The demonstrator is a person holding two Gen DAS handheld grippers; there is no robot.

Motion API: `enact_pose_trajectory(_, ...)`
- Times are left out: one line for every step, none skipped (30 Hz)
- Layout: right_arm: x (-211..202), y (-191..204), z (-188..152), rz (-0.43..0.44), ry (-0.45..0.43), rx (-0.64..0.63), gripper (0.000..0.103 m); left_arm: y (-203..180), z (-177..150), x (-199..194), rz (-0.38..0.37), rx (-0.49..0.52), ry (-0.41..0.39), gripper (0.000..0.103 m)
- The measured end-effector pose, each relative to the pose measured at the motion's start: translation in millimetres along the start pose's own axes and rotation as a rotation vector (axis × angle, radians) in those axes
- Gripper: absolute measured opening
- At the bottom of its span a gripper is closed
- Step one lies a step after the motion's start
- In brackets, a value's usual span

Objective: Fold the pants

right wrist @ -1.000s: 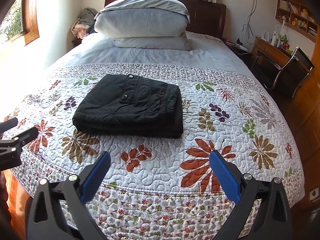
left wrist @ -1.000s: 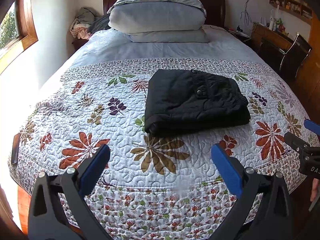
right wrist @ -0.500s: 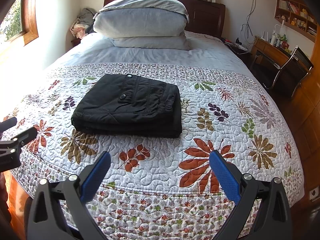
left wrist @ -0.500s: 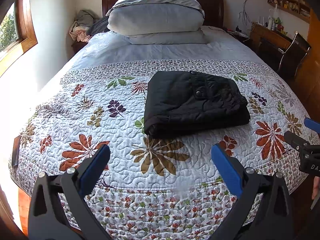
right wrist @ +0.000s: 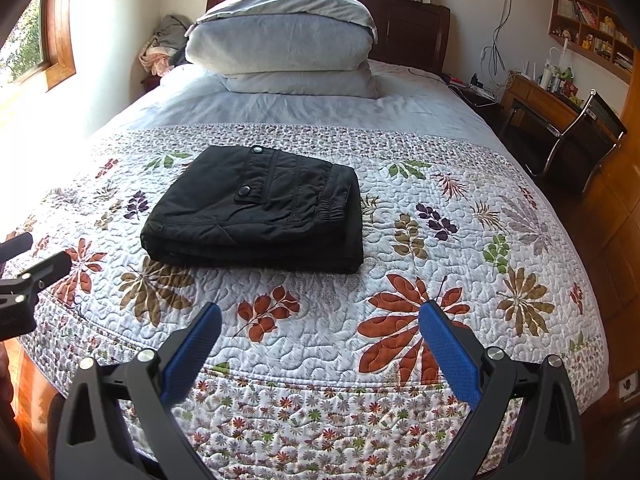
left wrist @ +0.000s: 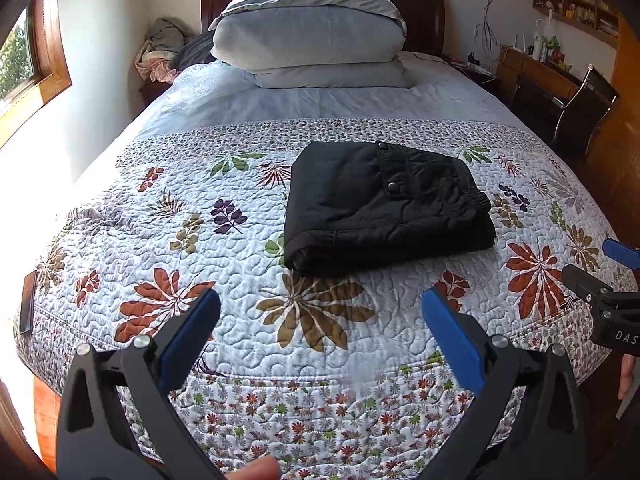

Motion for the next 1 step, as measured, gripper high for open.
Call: enact_pose_trajectory(0.1,-0.2,-0.2,0.000,0.001,0.001,0.099,-0.3,0.1,0.0,-0.002,0.000,0.001,0.100)
Point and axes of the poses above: each gripper's, at about its wrist camera, not at the fingertips, and x roughly the way its jaws point, y to its left, z to its top, the point moved 2 cm from there along x, roughly the way its jaws point, and after that the axes turned 6 degrees about -z, right-handed, at the moved point
